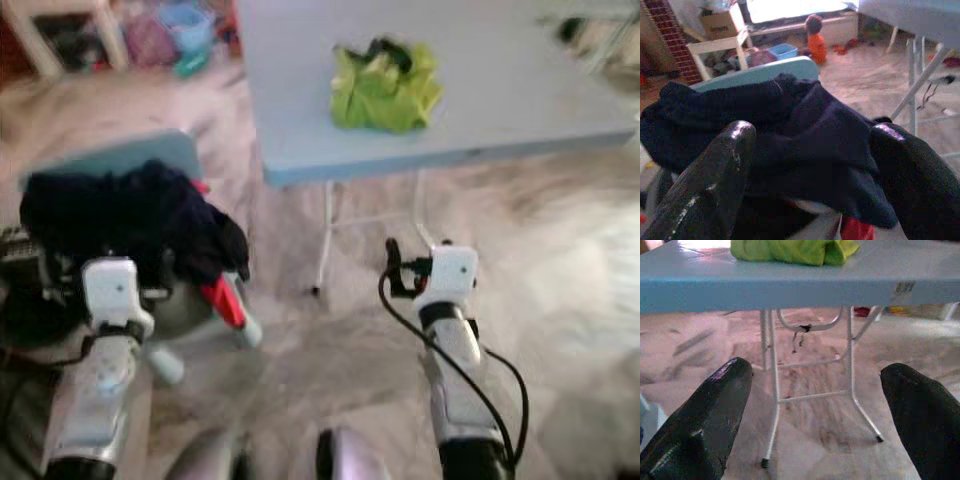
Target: Hang hanger
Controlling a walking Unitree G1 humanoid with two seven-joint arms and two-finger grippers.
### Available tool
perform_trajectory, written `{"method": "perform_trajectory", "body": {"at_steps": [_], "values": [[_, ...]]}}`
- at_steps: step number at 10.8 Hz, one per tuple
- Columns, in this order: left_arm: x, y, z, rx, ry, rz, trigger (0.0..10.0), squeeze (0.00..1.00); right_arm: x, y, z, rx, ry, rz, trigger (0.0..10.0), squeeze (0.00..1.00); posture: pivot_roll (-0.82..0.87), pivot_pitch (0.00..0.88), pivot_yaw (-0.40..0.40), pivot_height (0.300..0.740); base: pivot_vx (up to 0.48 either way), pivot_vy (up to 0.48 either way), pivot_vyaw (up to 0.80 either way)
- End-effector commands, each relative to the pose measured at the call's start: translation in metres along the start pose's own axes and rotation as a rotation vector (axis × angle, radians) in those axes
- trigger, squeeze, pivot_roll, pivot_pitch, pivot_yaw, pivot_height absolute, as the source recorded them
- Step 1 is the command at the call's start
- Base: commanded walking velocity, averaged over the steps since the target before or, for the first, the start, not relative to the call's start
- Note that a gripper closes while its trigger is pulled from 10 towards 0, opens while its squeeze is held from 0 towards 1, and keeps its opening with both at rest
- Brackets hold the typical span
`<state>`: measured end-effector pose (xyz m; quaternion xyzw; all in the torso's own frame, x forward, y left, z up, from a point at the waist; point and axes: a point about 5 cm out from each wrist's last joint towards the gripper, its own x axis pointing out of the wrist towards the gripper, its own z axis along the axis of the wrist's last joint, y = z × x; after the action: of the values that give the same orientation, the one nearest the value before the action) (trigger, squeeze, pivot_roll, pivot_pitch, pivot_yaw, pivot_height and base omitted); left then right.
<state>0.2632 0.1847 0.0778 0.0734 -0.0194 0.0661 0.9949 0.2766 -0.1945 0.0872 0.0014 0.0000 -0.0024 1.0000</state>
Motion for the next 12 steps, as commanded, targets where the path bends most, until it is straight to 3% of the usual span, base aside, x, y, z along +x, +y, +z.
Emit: {"method": "perform_trajectory", "body": {"at_steps": [1,3,5,12], "values": [[-0.003,0.008,-0.004,0.031,0.013,0.012,10.0,0.00,0.002,0.003,0.003,0.005,-0.014,0.011,10.0,0.00,0.01,0.147,-0.055,0.740,0.000,0.000,0.00],[-0.004,0.003,0.000,-0.043,-0.024,-0.049,10.0,0.00,0.002,0.000,0.003,-0.009,-0.012,0.017,10.0,0.00,0.01,0.149,-0.058,0.740,0.000,0.000,0.00],[-0.004,0.002,0.001,-0.014,-0.050,-0.061,10.0,0.00,0.002,0.000,0.004,-0.014,-0.014,0.019,10.0,0.00,0.01,0.151,-0.063,0.740,0.000,0.000,0.00],[-0.004,-0.003,0.002,-0.020,-0.059,-0.058,10.0,0.00,0.007,0.011,0.017,-0.039,-0.068,0.082,10.0,0.00,0.00,0.153,-0.072,0.740,0.302,0.000,0.00]]}}
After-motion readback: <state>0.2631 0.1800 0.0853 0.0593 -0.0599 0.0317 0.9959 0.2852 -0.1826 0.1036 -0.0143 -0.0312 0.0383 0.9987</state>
